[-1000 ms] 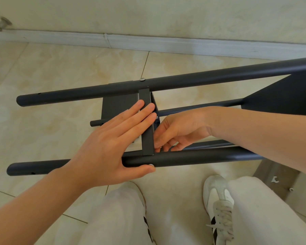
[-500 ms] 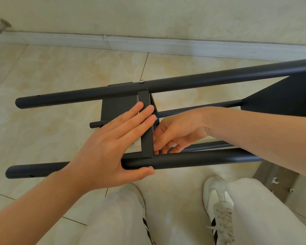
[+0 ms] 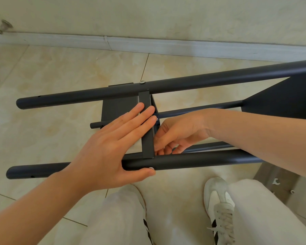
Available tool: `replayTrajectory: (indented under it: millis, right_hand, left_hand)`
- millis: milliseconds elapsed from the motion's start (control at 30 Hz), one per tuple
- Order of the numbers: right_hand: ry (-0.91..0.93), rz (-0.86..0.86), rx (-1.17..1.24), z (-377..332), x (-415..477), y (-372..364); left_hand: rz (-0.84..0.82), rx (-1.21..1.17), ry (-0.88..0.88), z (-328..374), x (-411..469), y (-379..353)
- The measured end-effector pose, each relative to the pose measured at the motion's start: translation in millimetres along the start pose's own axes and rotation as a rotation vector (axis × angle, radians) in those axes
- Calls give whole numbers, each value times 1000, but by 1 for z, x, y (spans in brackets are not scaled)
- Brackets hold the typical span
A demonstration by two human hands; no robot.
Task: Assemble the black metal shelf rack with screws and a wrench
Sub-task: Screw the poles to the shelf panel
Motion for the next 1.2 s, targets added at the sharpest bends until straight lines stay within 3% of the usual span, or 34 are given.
replayTrajectory:
  millis: [1200]
  right_hand:
    - [7, 5, 9, -1, 3, -1]
  left_hand:
    - [-2, 18, -9, 1, 0, 0]
Point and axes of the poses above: each hand's wrist, its own x-axis towards the middle knuckle, its own y-axis out of the back of the hand, z = x × y, the point moved 1 cm from there along x, towards the middle knuckle, and after that the axes turned 10 degrees about z, right-handed, at the moved point
